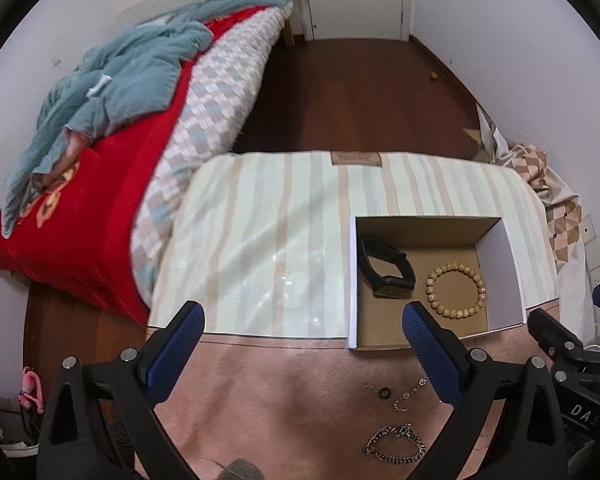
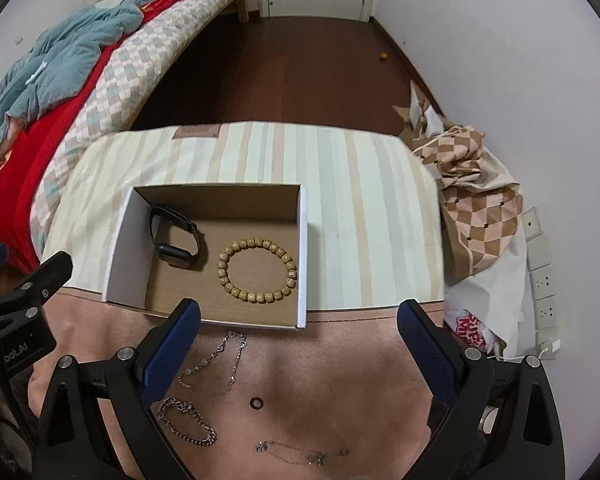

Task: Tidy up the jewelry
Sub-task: 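Lift both open tools out of the box and back over the table, then grasp the thick silver chain bracelet with left tool while right tool grasps the charm chain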

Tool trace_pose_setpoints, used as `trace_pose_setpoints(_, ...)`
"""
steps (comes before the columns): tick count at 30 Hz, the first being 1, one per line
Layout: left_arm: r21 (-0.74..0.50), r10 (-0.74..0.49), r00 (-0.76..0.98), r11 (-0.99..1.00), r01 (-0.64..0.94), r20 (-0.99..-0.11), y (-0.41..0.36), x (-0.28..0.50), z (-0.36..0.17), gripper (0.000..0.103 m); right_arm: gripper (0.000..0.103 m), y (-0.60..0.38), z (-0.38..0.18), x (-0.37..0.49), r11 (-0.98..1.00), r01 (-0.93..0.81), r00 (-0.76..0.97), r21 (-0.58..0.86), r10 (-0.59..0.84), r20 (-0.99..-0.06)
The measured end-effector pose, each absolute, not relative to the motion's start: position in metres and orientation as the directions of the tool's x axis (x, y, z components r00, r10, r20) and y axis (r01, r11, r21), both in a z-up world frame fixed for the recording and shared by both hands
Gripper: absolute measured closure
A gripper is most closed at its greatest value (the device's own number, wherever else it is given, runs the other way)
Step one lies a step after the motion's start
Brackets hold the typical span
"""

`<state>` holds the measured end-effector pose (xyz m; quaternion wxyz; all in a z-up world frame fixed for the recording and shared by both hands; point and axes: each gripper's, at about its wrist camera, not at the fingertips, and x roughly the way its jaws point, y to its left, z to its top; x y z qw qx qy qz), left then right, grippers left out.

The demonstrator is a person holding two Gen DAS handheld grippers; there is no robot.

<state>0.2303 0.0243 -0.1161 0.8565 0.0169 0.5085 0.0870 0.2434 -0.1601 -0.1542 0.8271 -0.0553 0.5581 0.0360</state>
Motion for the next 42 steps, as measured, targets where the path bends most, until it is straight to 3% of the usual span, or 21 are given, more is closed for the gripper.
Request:
trace_pose_setpoints(17,0.091,0.161,0.609,0.985,-0.144,-0.777,0.025,0.151,-0.042,0.002,0.003,-0.161,-0.058,0.163,0.993,-0.097,0.55,-0.059,0.004,-0.835)
trace_pose_setpoints(27,0.077,0.155,0.639,0.986,-0.149,-0.753,0.025,0.118,-0.03,0.002,0.003,-0.164,-0.039,0.125,0.994,-0.105,0.574,-0.038,0.029,-0.818)
trace_pose_setpoints(33,0.1,0.169,0.559,0.983,-0.152,-0.812,0.023,0.122,-0.081,0.002,0.003,-0.185,-0.08,0.119,0.998,-0.062,0.502,-0.01,0.022,-0.864)
trace_pose_setpoints(42,0.118,0.145,0.323,0.988,-0.102,-0.935,0.009,0.135,-0.199,0.003,0.003,-0.239,-0.207,0.108,0.996,0.055,0.253,0.072,0.055,-0.966)
